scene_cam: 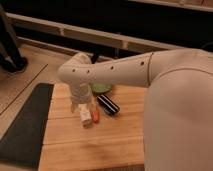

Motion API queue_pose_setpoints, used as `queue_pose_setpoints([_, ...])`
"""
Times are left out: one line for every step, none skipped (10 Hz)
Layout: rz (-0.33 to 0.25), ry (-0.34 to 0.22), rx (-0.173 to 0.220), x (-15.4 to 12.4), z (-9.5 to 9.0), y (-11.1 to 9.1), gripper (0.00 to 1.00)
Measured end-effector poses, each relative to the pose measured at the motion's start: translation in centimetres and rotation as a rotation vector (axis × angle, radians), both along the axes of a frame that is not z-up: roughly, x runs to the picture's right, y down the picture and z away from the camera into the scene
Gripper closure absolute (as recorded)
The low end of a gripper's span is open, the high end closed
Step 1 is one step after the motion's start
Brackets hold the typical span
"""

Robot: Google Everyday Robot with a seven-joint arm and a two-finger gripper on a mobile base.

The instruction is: Drag the ceramic bowl in a circle

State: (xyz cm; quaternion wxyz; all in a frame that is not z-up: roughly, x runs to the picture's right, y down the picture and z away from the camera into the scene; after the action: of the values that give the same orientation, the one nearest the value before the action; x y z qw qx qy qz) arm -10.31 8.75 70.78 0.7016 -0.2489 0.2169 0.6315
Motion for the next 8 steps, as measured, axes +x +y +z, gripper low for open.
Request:
queue_pose_setpoints([-0.028, -0.022, 0.058, 0.9, 0.7, -2.2, 0.35])
queue_pose_setpoints([-0.047, -0.045, 0.119, 1.9, 1.2, -4.7, 0.35])
queue_pose_setpoints([-0.065, -0.077, 0.209, 3.6, 1.7, -8.3, 0.35])
queue_pose_setpoints([-0.08, -0.135, 0.33, 5.8, 1.7, -13.1, 0.35])
queue_pose_setpoints([-0.087, -0.182, 0.42, 7.4, 1.2, -16.5, 0.35])
queue_pose_setpoints([-0.093, -0.209, 0.489, 9.1, 0.6, -19.0, 0.35])
queue_pose_setpoints([-0.106, -0.235, 0.56, 10.5, -0.2, -21.4, 0.35])
queue_pose_setpoints([-0.114, -0.246, 0.594, 11.2, -0.6, -22.6, 0.35])
